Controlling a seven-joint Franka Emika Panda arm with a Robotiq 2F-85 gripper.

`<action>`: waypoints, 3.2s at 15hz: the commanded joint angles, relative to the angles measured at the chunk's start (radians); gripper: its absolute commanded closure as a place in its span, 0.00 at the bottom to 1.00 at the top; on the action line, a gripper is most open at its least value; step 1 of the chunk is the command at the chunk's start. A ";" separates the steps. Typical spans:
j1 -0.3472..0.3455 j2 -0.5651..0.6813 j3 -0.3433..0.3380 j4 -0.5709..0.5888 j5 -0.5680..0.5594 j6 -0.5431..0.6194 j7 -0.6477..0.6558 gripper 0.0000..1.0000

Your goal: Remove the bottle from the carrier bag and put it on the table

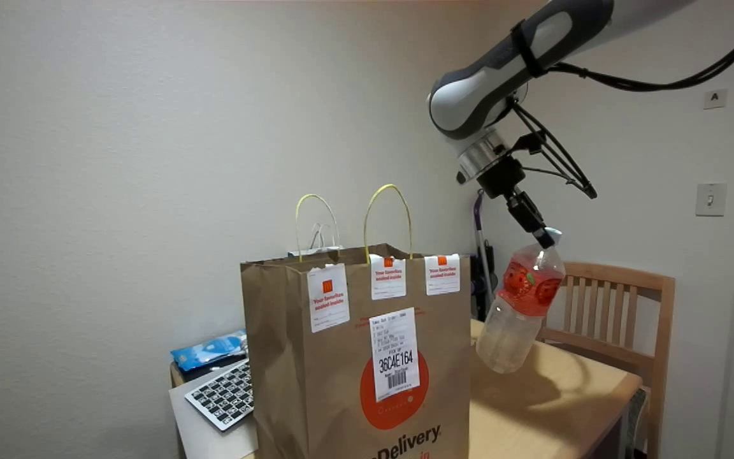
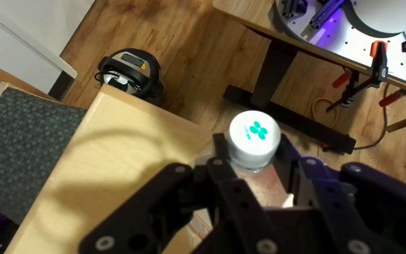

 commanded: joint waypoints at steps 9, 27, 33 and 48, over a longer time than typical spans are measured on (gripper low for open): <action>-0.021 0.102 0.017 0.060 -0.010 -0.037 -0.014 0.89; -0.039 0.426 0.031 0.367 -0.070 -0.128 -0.068 0.80; -0.044 0.455 0.031 0.415 -0.070 -0.156 -0.083 0.33; -0.004 0.301 0.044 0.462 -0.126 -0.124 -0.030 0.00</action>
